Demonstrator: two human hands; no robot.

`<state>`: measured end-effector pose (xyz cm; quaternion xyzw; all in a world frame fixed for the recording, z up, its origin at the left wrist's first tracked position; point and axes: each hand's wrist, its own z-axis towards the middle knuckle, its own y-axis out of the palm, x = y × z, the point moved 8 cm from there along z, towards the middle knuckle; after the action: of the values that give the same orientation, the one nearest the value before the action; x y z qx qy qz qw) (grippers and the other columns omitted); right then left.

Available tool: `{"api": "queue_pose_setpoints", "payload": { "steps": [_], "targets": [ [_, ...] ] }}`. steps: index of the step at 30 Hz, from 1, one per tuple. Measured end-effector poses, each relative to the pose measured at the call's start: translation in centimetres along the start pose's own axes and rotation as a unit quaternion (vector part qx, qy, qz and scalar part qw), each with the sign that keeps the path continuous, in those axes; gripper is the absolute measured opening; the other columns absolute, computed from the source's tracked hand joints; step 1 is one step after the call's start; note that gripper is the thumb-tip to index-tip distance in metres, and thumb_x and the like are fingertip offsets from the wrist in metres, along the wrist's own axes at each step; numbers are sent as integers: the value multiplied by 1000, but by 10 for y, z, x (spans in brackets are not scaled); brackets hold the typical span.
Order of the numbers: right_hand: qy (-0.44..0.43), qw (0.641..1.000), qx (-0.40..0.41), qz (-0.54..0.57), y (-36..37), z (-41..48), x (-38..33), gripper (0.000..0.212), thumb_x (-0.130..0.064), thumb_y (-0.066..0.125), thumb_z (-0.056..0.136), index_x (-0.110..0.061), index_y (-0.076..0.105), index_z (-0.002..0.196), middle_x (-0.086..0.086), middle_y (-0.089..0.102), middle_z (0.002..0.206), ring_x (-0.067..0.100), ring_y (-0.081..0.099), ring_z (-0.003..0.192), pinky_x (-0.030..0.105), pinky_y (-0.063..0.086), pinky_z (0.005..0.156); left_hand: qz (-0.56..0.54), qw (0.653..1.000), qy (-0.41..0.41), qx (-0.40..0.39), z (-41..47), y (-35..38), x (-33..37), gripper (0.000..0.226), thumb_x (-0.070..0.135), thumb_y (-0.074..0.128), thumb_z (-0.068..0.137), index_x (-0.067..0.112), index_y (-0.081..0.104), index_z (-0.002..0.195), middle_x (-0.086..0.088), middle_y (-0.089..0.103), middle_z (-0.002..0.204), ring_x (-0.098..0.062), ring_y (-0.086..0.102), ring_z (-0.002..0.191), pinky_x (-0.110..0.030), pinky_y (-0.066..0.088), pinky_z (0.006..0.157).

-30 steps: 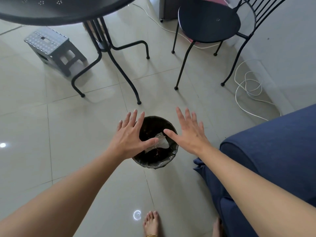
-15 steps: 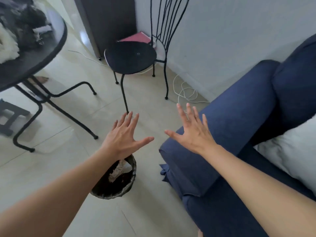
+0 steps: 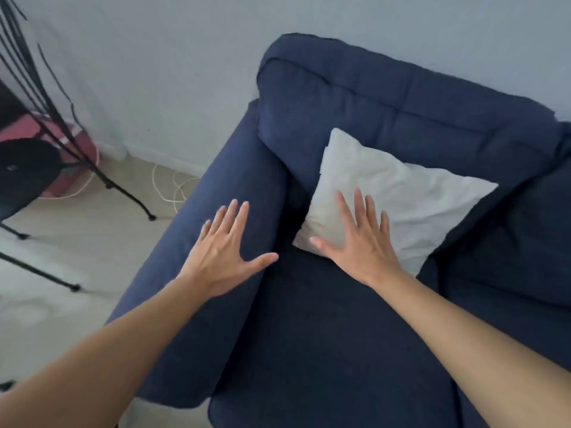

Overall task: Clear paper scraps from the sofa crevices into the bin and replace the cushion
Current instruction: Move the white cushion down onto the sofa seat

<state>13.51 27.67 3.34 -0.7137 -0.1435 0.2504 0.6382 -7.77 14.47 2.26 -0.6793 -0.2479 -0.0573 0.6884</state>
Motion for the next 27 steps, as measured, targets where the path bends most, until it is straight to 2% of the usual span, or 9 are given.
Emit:
{"api": "queue_pose_setpoints", "payload": {
  "steps": [5, 9, 12, 14, 17, 20, 23, 27],
  "targets": [
    [133, 986, 66, 73, -17, -2, 131, 110, -84, 40, 82, -33, -22, 158, 14, -18, 169, 34, -12, 157, 58, 2, 123, -45, 999, 21, -17, 76, 38, 87, 120, 88, 43, 75, 20, -11, 157, 1, -9, 166, -16, -5, 152, -45, 11, 122],
    [267, 933, 106, 215, -6, -5, 214, 125, -79, 58, 78, -25, -19, 159, 15, -14, 170, 33, -8, 157, 61, 4, 123, -106, 993, -41, -34, 123, 69, 117, 126, 84, 55, 72, 20, -13, 156, 5, -9, 166, -15, 1, 151, -46, 18, 121],
    [311, 901, 105, 282, 12, 0, 252, 132, -78, 65, 74, -23, -19, 159, 10, -13, 171, 29, -8, 158, 60, 3, 124, -128, 987, -81, -52, 153, 93, 121, 132, 90, 55, 65, 23, -14, 156, 7, -10, 166, -15, 5, 152, -49, 22, 119],
    [330, 878, 100, 332, 25, 8, 268, 136, -78, 70, 71, -25, -19, 159, 4, -10, 172, 26, -5, 158, 60, 4, 125, -152, 980, -112, -59, 172, 107, 117, 136, 92, 58, 59, 28, -11, 156, 7, -4, 166, -18, 10, 151, -50, 27, 117],
    [340, 832, 88, 429, 44, 26, 280, 141, -84, 74, 58, -40, -17, 156, -6, 6, 170, 23, 13, 156, 60, 16, 123, -218, 966, -136, -34, 197, 120, 114, 129, 90, 69, 51, 35, 9, 151, 6, 23, 159, -19, 32, 143, -51, 40, 108],
    [315, 800, 55, 509, 58, 43, 282, 136, -84, 76, 56, -55, -17, 150, -12, 21, 165, 16, 32, 149, 53, 29, 121, -295, 946, -130, -24, 211, 133, 118, 125, 80, 79, 53, 41, 8, 149, 13, 34, 149, -14, 39, 135, -48, 41, 108],
    [285, 804, 43, 520, 61, 54, 280, 126, -78, 75, 66, -54, -15, 151, -17, 28, 162, 14, 40, 144, 49, 35, 119, -313, 937, -151, -18, 213, 141, 118, 125, 79, 79, 54, 42, 7, 149, 11, 36, 145, -14, 43, 129, -48, 42, 107],
    [280, 822, 51, 494, 47, 47, 277, 111, -76, 69, 74, -51, -3, 154, -22, 44, 147, 16, 53, 131, 46, 45, 110, -261, 948, -183, -4, 196, 135, 127, 121, 85, 71, 55, 43, 8, 149, 3, 39, 137, -17, 46, 115, -46, 45, 98]
  ]
}}
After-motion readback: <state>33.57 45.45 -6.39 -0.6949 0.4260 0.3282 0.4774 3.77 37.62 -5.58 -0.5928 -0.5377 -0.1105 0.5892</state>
